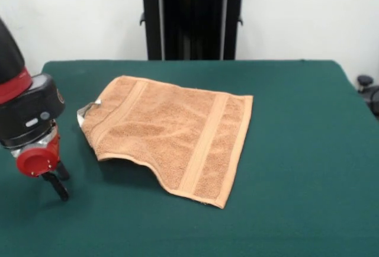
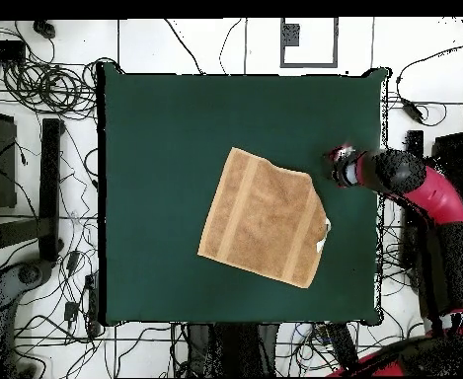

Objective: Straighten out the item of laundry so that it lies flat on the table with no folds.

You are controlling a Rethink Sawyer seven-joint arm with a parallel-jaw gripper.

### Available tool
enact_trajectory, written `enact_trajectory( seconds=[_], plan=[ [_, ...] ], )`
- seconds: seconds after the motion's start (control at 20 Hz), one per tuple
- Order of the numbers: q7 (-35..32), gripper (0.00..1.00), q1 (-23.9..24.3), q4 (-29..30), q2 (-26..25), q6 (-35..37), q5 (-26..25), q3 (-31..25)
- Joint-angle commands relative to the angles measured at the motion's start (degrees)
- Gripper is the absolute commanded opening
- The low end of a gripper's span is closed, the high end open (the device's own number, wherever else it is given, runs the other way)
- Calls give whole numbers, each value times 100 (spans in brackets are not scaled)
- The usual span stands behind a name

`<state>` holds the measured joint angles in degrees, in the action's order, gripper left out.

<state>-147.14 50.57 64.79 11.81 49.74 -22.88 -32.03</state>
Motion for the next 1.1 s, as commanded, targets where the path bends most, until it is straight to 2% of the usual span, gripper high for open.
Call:
enact_trajectory(
  seconds=[0.05,0.5,0.9,1.1],
  plan=[
    [2245,100,141,518,-1605,-2605,-1117,-605],
    [2895,100,729,471,-2250,-2552,-1148,-1352],
    [2940,100,898,427,-2482,-2372,-1286,-1664],
    [2727,100,898,398,-2520,-2171,-1246,-1711]
  ],
)
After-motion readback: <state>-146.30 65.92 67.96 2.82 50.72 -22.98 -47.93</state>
